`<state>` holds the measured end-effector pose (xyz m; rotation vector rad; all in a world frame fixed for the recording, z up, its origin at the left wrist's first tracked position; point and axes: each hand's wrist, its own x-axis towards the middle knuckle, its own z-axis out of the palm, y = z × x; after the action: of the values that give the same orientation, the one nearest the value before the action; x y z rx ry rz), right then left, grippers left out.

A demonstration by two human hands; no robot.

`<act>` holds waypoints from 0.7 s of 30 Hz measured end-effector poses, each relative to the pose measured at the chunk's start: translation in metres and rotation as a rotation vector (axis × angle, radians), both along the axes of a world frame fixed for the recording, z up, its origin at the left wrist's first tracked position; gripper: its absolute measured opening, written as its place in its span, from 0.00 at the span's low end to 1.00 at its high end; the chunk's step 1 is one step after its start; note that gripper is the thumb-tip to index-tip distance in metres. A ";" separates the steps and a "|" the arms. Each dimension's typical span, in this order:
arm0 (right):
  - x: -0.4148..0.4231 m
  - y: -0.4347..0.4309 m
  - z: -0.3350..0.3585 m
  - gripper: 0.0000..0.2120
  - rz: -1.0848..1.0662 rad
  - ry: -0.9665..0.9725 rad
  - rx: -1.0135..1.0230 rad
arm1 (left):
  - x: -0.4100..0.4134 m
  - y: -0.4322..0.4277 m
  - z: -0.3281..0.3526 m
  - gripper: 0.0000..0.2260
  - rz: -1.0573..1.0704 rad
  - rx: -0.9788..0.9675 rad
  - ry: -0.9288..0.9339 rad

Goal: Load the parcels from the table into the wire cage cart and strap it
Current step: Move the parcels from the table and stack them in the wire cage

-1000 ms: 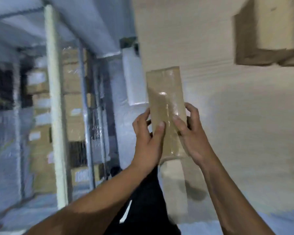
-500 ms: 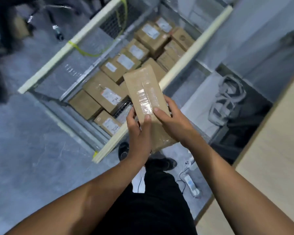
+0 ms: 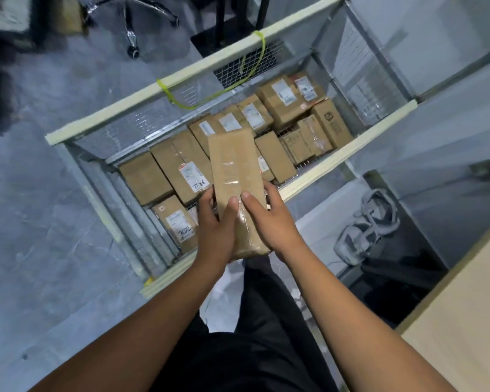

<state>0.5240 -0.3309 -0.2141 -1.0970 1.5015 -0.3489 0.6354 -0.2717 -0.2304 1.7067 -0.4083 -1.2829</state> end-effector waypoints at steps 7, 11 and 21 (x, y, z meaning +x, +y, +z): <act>-0.065 -0.099 -0.002 0.18 0.065 -0.106 0.014 | -0.066 -0.088 0.000 0.23 0.049 -0.046 0.009; -0.100 -0.155 -0.010 0.23 0.128 -0.082 -0.037 | -0.102 -0.136 -0.003 0.30 0.108 -0.012 0.109; -0.114 -0.235 -0.037 0.29 0.201 -0.029 -0.036 | -0.123 -0.194 -0.028 0.30 0.136 0.016 0.191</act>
<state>0.4104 -0.5655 -0.2506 -1.2544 1.3507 -0.2514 0.5120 -0.4658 -0.2586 1.5793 -0.1678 -1.3371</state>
